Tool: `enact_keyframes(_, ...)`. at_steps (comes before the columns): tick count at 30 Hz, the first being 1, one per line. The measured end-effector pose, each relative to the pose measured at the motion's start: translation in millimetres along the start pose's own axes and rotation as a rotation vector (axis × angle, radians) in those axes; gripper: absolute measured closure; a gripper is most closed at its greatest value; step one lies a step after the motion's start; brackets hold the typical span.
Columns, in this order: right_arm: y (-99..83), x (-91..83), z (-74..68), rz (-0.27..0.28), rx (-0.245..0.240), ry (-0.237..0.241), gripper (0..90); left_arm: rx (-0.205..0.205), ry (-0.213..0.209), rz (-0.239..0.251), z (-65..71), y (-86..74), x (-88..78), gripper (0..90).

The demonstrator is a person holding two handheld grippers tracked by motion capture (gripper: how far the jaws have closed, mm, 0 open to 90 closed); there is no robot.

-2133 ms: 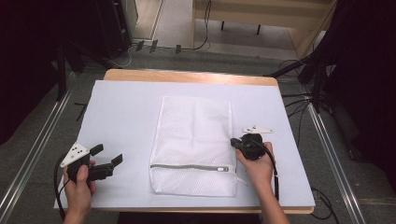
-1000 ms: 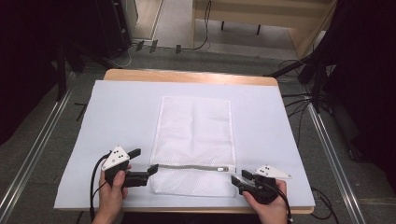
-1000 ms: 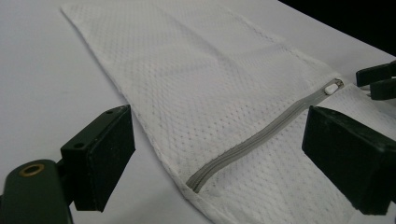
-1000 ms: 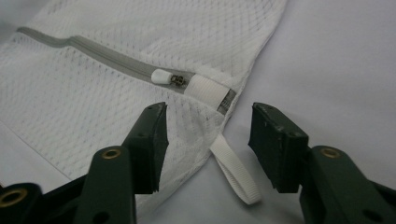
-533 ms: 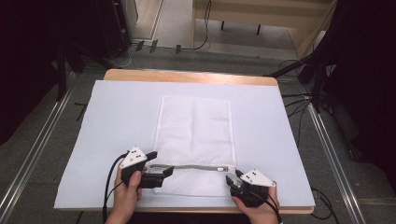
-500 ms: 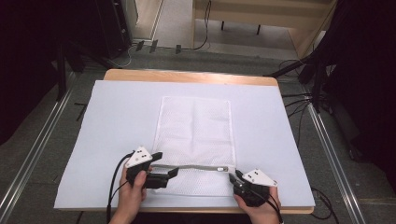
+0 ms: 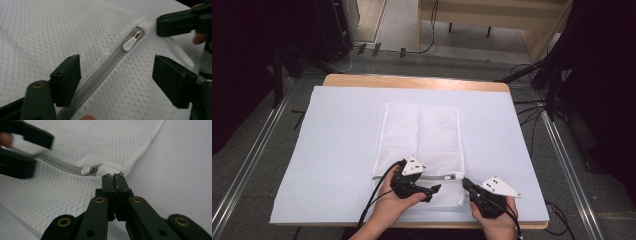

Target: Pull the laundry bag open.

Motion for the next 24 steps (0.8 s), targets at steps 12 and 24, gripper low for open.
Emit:
enact_keyframes(12, 11.2, -9.9, -8.5, 0.082, -0.028, 0.056, 90.0, 0.045, -0.035, -0.033, 5.6, 6.4, 14.3, 46.4)
enact_keyframes(24, 13.4, -8.7, -19.3, 0.092, -0.062, 0.076, 90.0, 0.115, -0.07, -0.036, 16.6, 11.8, 17.1, 66.7)
Point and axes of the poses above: each handheld gripper's, and its own axes: x roughly forward along the jaws, y roughly out of its top, z roughly to its right, the point moved 1 cm from there along x, roughly forward along the jaws, and after that the axes turned 2 degrees about -y, right-handed, at the moved point
